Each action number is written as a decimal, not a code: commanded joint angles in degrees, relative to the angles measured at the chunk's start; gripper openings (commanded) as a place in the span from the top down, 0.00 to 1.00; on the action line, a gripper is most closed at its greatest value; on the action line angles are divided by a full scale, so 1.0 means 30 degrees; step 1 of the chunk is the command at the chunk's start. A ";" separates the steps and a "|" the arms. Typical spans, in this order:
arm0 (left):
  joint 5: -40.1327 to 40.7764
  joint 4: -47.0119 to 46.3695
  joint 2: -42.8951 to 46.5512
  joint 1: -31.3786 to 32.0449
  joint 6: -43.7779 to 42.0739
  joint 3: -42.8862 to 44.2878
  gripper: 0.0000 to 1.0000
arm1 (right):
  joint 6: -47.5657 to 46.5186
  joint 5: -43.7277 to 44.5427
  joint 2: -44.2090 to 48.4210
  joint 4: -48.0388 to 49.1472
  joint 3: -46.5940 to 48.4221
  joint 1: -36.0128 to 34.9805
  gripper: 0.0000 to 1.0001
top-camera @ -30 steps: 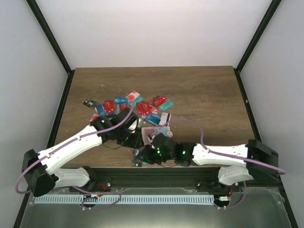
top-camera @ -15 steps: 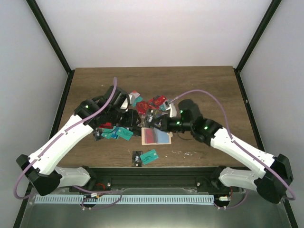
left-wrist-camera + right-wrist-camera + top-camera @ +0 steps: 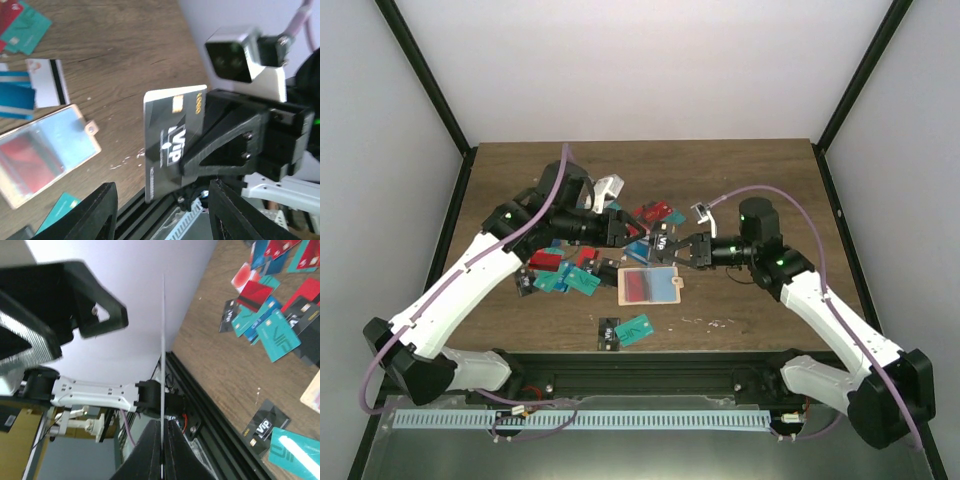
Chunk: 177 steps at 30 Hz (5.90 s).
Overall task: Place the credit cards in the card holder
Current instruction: Insert the credit card into the card holder.
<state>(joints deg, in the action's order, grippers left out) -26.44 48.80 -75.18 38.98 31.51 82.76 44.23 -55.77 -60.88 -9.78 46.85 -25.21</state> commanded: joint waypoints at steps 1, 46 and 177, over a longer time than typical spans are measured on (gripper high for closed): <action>-0.3367 -0.3607 -0.0245 -0.0708 0.0370 -0.0958 0.48 | 0.0375 -0.3197 0.0374 0.2441 -0.0634 0.0315 0.99; -0.4873 -0.8464 0.1192 -0.1671 0.2676 -0.5389 0.96 | 0.1670 -0.2624 -0.1919 0.5678 -0.0497 0.0371 0.54; -0.6393 -0.5426 -1.1930 -0.3100 -0.5233 -0.5300 0.96 | -0.2362 0.8194 -0.9270 -0.2273 -0.2287 -0.1390 0.56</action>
<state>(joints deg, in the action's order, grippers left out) -44.95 34.26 -109.62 29.19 16.64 65.56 38.22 -31.70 -87.66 -17.85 40.29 -30.04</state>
